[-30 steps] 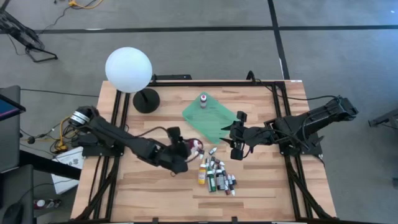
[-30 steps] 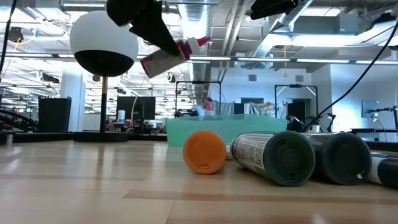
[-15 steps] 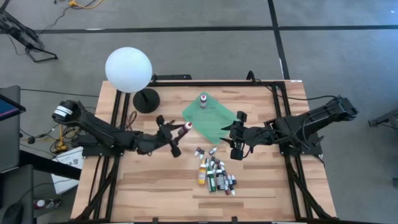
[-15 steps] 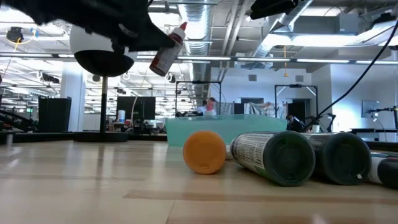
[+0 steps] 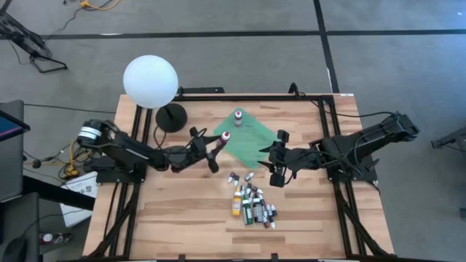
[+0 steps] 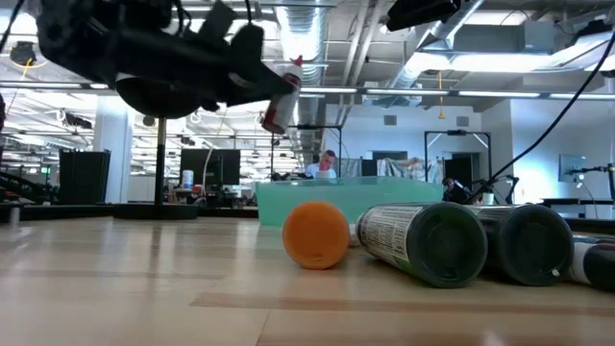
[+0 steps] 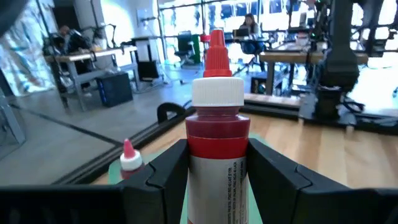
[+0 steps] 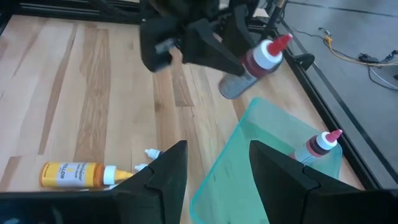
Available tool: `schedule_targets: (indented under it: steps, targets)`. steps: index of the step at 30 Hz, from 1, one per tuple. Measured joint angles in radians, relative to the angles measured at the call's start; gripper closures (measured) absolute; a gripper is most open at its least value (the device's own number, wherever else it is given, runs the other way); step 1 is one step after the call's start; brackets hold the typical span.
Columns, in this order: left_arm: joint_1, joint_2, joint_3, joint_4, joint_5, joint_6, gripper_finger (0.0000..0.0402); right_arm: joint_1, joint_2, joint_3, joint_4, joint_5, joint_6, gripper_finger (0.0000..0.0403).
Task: Pick & Place food coloring
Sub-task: Put the large red food coloring bottle into the green bin
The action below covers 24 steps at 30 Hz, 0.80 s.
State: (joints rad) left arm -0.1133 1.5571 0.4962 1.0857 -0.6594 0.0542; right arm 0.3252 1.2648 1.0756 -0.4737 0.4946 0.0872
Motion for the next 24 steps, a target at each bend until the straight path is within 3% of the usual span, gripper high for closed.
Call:
schedule_targets:
  steps: [10,24]
  targets:
    - [0.106,0.224,0.084,0.211,0.047,0.042,0.0256,0.0,0.0,0.0,-0.021,0.0,0.0,0.0239]
    - [0.227,0.358,0.161,0.216,0.044,-0.063,0.0256,-0.016,0.0,0.0,-0.05,0.003,0.086,0.0239]
